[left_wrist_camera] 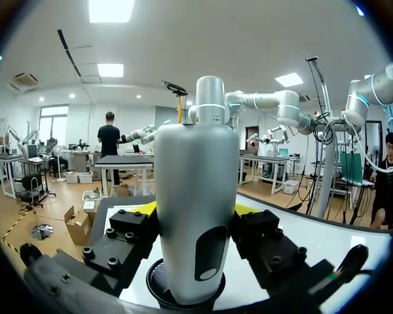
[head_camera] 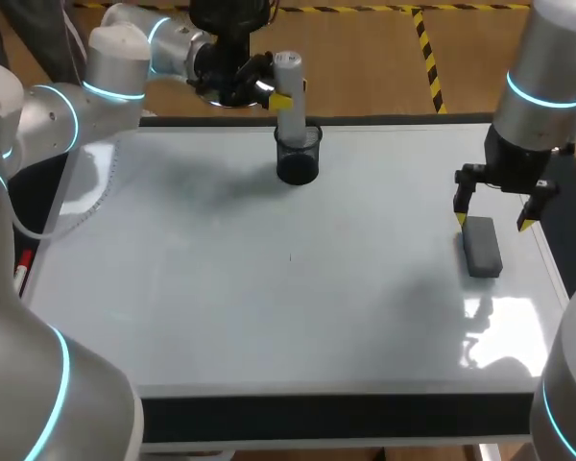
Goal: Pick up the inspection probe, press it on each red-marked spot on the whiteboard one by one, put down the probe, pick up the eraser, and wipe off all the red marks.
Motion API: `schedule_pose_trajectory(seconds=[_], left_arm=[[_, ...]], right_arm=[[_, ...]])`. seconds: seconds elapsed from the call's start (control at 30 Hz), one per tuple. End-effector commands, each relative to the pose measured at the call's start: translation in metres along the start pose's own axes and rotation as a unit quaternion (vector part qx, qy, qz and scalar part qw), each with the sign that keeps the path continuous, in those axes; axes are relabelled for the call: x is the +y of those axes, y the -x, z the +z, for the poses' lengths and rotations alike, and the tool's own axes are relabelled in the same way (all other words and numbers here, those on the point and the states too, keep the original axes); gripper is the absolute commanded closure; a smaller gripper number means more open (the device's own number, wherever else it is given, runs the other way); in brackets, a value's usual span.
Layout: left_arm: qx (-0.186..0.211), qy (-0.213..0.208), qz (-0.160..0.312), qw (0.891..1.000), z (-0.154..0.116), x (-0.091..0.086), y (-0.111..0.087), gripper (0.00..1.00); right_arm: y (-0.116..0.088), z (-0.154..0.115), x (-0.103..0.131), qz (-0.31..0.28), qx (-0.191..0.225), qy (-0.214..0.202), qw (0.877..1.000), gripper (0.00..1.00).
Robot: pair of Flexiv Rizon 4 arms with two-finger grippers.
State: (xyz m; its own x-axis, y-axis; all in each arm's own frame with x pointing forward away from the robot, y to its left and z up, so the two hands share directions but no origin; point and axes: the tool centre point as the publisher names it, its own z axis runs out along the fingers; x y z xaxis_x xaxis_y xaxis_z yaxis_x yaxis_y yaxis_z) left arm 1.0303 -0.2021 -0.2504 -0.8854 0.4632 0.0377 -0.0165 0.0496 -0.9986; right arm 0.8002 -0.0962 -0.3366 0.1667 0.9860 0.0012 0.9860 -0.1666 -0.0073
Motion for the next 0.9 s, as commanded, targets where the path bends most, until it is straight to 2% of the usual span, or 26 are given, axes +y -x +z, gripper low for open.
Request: schedule_pose_trajectory(seconds=[0.03,0.6,0.73,0.9], left_arm=[[0.071,-0.005,-0.001,0.997,-0.002,0.007,0.008,1.0],[0.061,0.008,-0.008,0.998,0.01,0.026,0.003,1.0],[0.04,0.017,-0.009,0.999,0.01,0.03,0.001,1.0],[0.033,0.026,-0.01,0.999,0.01,0.034,0.001,1.0]], right_arm=[[0.001,-0.001,-0.001,0.0,0.0,0.0,1.0,0.0],[0.001,-0.001,-0.001,0.0,0.0,0.0,1.0,0.0],[0.001,-0.001,-0.001,0.0,0.0,0.0,1.0,0.0],[0.001,-0.001,-0.001,0.0,0.0,0.0,1.0,0.0]])
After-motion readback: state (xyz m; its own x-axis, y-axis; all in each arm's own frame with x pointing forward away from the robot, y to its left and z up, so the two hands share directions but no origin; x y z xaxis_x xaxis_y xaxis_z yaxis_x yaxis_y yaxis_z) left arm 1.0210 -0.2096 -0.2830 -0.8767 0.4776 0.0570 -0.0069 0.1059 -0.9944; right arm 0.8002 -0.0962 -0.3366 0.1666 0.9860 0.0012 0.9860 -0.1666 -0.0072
